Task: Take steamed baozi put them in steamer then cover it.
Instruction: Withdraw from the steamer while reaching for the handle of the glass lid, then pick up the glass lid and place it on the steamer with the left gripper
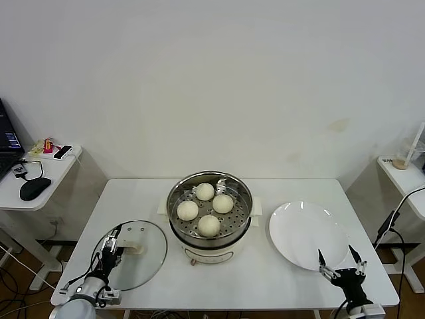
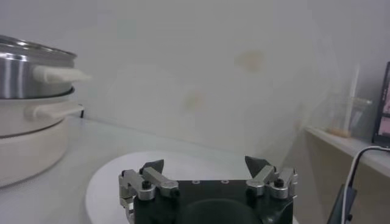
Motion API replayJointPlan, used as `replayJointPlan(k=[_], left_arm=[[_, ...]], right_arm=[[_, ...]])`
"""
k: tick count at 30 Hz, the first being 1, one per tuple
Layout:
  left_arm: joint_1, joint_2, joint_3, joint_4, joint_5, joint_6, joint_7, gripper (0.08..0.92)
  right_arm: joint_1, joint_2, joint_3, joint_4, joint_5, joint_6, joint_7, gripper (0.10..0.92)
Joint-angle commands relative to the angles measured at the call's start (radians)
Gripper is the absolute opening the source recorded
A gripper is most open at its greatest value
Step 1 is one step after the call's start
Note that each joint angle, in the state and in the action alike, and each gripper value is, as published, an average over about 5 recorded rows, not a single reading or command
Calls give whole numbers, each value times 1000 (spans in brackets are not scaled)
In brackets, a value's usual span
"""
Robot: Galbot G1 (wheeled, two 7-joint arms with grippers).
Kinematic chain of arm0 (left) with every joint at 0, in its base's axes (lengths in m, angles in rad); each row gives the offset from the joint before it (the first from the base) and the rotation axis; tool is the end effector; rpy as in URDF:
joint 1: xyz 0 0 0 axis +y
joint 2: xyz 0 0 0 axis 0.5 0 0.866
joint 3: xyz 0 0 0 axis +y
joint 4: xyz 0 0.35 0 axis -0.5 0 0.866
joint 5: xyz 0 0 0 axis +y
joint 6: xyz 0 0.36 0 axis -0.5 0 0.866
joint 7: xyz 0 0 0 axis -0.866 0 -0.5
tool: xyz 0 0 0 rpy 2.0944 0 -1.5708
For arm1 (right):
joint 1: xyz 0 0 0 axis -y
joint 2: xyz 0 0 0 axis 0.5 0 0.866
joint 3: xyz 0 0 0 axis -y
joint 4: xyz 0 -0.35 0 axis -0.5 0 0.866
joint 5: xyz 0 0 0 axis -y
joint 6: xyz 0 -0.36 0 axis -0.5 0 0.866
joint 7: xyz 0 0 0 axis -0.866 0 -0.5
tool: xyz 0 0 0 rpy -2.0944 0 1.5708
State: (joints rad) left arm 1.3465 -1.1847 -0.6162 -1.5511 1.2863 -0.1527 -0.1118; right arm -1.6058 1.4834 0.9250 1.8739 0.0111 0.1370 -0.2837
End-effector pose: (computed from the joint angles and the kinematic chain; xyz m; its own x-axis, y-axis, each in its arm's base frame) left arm 0.2486 0.1653 -0.4098 -0.9803 0.0696 0.1851 0.1783 -0.0937 0.9795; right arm 0.1463 -0.1549 -0.3626 -0.9908 0.0464 0.1268 0.0149 0.9710 -0.2388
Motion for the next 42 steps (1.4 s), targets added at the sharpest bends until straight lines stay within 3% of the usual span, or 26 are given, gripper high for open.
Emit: replayJointPlan(k=[1, 6, 21, 29, 36, 42], left_arm=[[-27, -2, 10, 31, -18, 2, -1, 823], [-28, -3, 11, 45, -26, -2, -11, 790], [-28, -12, 7, 56, 0, -24, -45, 368], [7, -21, -10, -9, -49, -21, -89, 153], [67, -25, -49, -158, -98, 56, -96, 134], [100, -3, -90, -301, -107, 161, -5, 134]], right_arm=[[-5, 4, -2, 0, -6, 2, -1, 823], [-7, 4, -7, 3, -5, 0, -1, 823], [-13, 1, -22, 13, 8, -3, -6, 823], [-23, -5, -19, 28, 4, -5, -8, 823], [-30, -14, -23, 50, 5, -15, -12, 823], [-29, -17, -26, 43, -11, -14, -12, 823]])
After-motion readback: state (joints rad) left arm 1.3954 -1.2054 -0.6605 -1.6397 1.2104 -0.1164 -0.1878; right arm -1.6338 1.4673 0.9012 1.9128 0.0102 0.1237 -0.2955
